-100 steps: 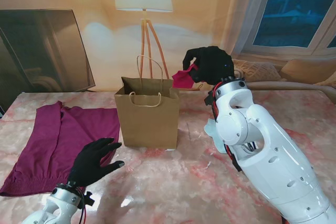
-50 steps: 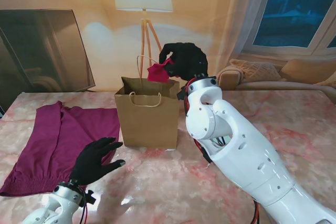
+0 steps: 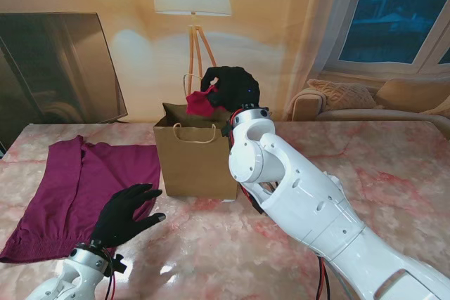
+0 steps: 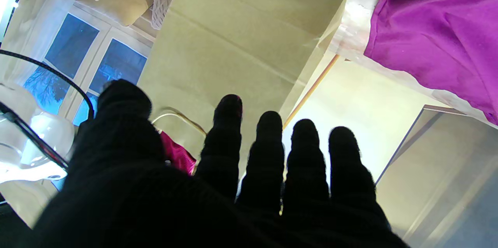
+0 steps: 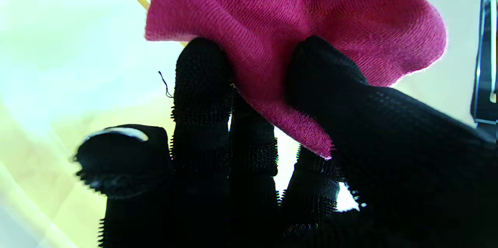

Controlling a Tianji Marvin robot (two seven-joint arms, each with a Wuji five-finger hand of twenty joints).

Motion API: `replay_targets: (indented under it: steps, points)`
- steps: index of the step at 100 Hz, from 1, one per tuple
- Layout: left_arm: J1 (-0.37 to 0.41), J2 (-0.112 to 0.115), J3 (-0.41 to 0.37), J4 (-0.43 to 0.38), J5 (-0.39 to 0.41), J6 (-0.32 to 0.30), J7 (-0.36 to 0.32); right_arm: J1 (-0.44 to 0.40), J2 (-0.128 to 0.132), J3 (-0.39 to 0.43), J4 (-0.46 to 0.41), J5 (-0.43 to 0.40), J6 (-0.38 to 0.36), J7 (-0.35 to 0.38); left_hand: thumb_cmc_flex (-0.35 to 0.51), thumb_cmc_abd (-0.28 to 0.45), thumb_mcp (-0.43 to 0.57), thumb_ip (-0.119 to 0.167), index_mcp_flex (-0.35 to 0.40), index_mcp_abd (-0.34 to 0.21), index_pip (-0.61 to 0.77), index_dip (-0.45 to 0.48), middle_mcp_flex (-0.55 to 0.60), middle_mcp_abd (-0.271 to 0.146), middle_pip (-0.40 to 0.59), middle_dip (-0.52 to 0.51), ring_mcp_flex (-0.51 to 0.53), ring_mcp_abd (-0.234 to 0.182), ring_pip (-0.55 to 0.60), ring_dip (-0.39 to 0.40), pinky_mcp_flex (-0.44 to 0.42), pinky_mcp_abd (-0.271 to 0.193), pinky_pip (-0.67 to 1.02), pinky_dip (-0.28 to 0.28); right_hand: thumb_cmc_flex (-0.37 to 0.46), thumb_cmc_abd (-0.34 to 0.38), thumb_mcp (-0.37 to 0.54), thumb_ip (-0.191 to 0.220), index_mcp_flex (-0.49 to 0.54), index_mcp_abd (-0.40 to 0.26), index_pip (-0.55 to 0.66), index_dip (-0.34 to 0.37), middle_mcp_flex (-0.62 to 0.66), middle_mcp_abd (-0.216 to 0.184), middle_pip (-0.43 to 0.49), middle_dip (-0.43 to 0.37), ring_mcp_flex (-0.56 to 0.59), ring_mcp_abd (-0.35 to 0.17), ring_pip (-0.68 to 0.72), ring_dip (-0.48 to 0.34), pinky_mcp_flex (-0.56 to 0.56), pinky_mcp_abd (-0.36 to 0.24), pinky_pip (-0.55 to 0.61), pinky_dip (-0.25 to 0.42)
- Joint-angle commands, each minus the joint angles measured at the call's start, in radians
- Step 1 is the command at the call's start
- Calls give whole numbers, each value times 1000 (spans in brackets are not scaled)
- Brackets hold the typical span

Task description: Fold the socks and the shorts into the kraft paper bag

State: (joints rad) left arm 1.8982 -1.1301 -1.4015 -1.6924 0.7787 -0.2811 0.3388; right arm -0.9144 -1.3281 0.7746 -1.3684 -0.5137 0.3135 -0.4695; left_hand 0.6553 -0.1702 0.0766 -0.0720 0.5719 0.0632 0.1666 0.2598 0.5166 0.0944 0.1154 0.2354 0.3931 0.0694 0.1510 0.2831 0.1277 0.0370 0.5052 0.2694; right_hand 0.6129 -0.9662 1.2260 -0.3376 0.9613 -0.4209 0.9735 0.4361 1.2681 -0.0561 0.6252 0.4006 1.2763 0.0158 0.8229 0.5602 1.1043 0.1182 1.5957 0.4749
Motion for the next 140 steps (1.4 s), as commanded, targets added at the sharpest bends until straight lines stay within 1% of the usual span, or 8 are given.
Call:
replay_targets:
  steps: [1, 23, 48, 53, 62, 103, 115, 140]
  points:
    - [7, -1, -4, -3, -2, -3, 3, 1, -17, -4, 2, 15, 4, 3, 24, 24, -22, 56, 9, -11, 4, 9, -22, -29, -17, -9, -27, -33, -14, -10, -4, -21, -6, 1, 11, 16, -8, 11, 13, -5, 46, 0, 30, 7, -2, 9, 37, 37, 5, -11, 39, -94, 109, 35]
    - [12, -1, -14, -7, -2, -5, -2, 6, 0, -18, 4, 5, 12, 67, 24, 23, -23, 56, 10, -12, 5, 10, -24, -29, -18, -10, -28, -32, -14, -10, -5, -21, -6, 1, 2, 9, -15, 7, 11, 14, 37, -18, 27, 9, -5, -2, 34, 43, -11, -19, 41, -92, 119, 41]
    - [12, 0, -11, -6, 1, 1, -4, -4, 46, -9, -35, -53, 4, 164, 26, 18, -22, 56, 8, -13, 4, 10, -25, -29, -18, -10, -29, -32, -15, -11, -5, -21, -6, 0, -84, -46, -32, -28, -78, 115, -54, -130, -74, 21, -8, -76, 25, 52, -170, -36, 32, -48, 86, 6]
    - [10, 0, -9, -5, 3, 2, -2, -8, 53, -4, -46, -54, 8, 185, 28, 15, -20, 56, 10, -13, 5, 10, -25, -29, -18, -10, -28, -34, -14, -11, -5, -19, -7, 0, -110, -40, -18, 5, -83, 157, -157, -106, -114, 23, -10, -95, 2, 56, -222, -26, 27, -30, 63, -10]
    - [8, 0, -5, -4, 3, 3, -3, -15, 65, 5, -64, -56, 9, 218, 26, 15, -20, 56, 9, -14, 5, 10, -25, -28, -18, -9, -28, -33, -14, -11, -5, -21, -7, 0, -162, -28, -1, 145, -107, 203, -311, 16, -168, 20, -26, -100, -44, 65, -279, -24, 16, -6, 30, -24]
    - [2, 1, 3, -9, 8, 6, -3, -55, 99, 45, -132, -89, -11, 276, 23, 14, -15, 55, 8, -13, 6, 10, -26, -28, -18, -10, -29, -33, -15, -11, -7, -20, -9, -1, -244, 17, -49, 137, -215, 228, -372, -28, -259, 2, -80, -111, -142, 75, -353, -42, -119, 67, -89, -47]
    - [0, 1, 3, -10, 10, 5, -3, -95, 127, 97, -186, -148, -30, 306, 21, 14, -15, 55, 9, -14, 6, 10, -26, -27, -18, -10, -29, -32, -15, -11, -7, -20, -9, -1, -238, 63, -59, 144, -220, 219, -367, -34, -262, -7, -87, -111, -184, 63, -391, -49, -262, 83, -232, -60]
    - [-7, 2, 15, -12, 15, 7, -4, -208, 189, 264, -291, -270, -69, 407, 19, 15, -13, 55, 9, -13, 6, 10, -25, -27, -18, -9, -28, -33, -15, -11, -7, -19, -9, -1, -209, 177, -41, 165, -221, 214, -365, -34, -268, -12, -94, -112, -220, 50, -418, -51, -353, 66, -328, -47]
